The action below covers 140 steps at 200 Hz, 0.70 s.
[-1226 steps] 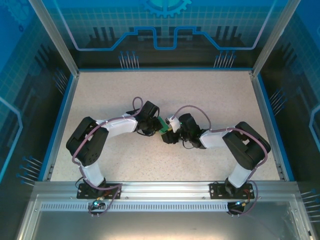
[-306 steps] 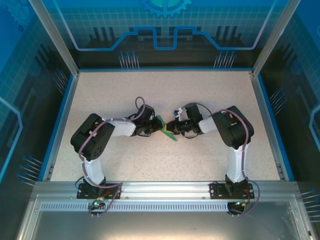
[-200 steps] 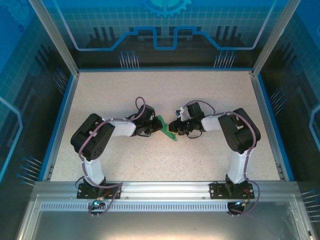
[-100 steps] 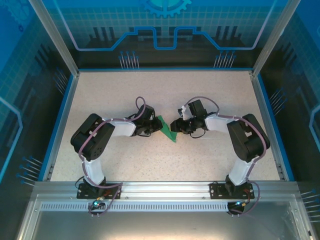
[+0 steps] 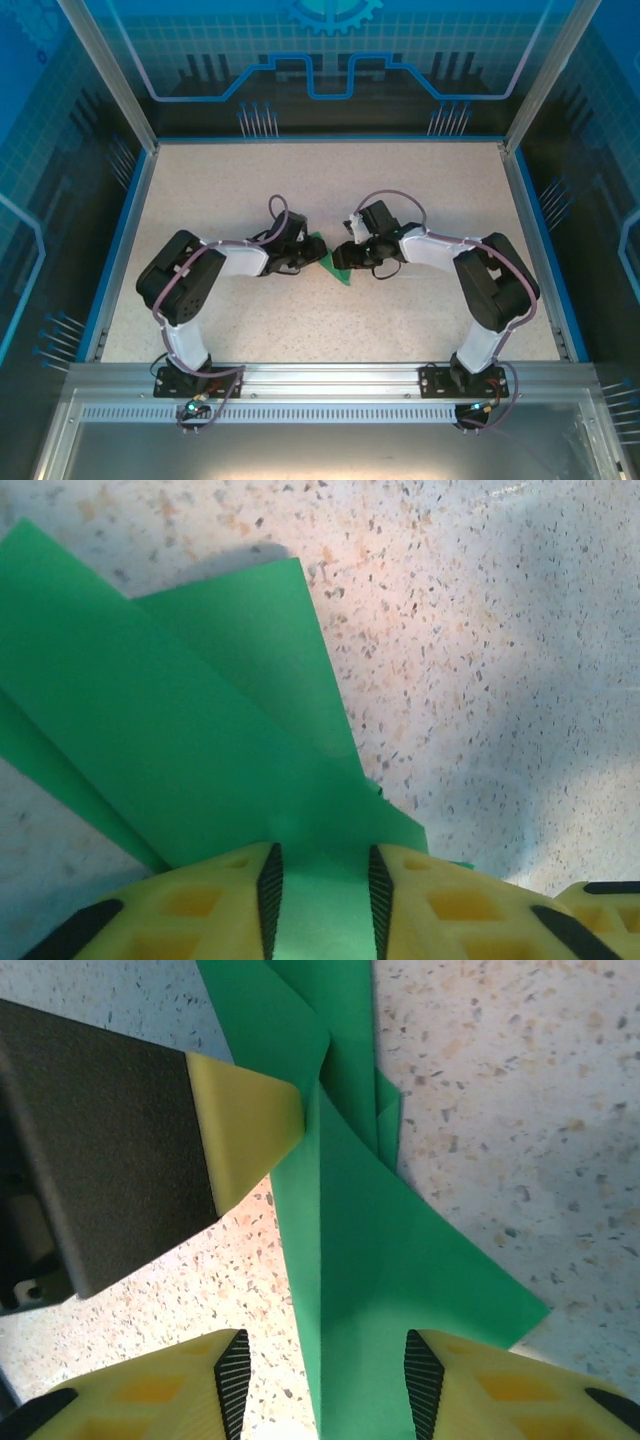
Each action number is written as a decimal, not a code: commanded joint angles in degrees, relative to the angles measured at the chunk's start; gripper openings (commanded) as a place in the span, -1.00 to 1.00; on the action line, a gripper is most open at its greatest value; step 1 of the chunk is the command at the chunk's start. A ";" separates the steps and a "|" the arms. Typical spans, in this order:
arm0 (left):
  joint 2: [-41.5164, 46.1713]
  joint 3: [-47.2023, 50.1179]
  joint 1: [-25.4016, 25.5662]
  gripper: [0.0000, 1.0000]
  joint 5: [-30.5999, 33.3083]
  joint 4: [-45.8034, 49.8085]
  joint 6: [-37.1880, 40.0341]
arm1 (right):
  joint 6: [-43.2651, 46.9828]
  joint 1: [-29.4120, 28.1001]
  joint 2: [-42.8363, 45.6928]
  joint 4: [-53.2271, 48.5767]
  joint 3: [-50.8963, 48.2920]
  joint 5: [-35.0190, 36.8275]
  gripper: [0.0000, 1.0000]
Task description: Fold a paper plane with a square sheet of paper (pick it up from the middle)
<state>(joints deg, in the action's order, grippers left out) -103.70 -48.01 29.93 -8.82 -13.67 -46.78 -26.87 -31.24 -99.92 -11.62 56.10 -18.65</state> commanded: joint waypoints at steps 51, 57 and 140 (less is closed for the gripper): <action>10.41 4.86 -0.29 -0.09 -0.94 -0.82 -0.97 | 3.53 -4.33 -1.66 -5.68 4.75 7.14 -0.07; 10.60 5.13 -0.23 -0.09 -0.85 -0.78 -0.90 | 3.77 -4.71 -1.92 -5.93 5.11 7.46 -0.07; 10.52 5.89 -0.30 -0.05 -0.06 -0.08 -0.85 | 5.92 -6.99 -5.23 -6.86 7.19 7.47 -0.32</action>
<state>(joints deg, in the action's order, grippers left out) -93.71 -42.89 29.93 -9.04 -14.02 -47.70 -22.33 -37.58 -103.13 -16.75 62.00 -10.90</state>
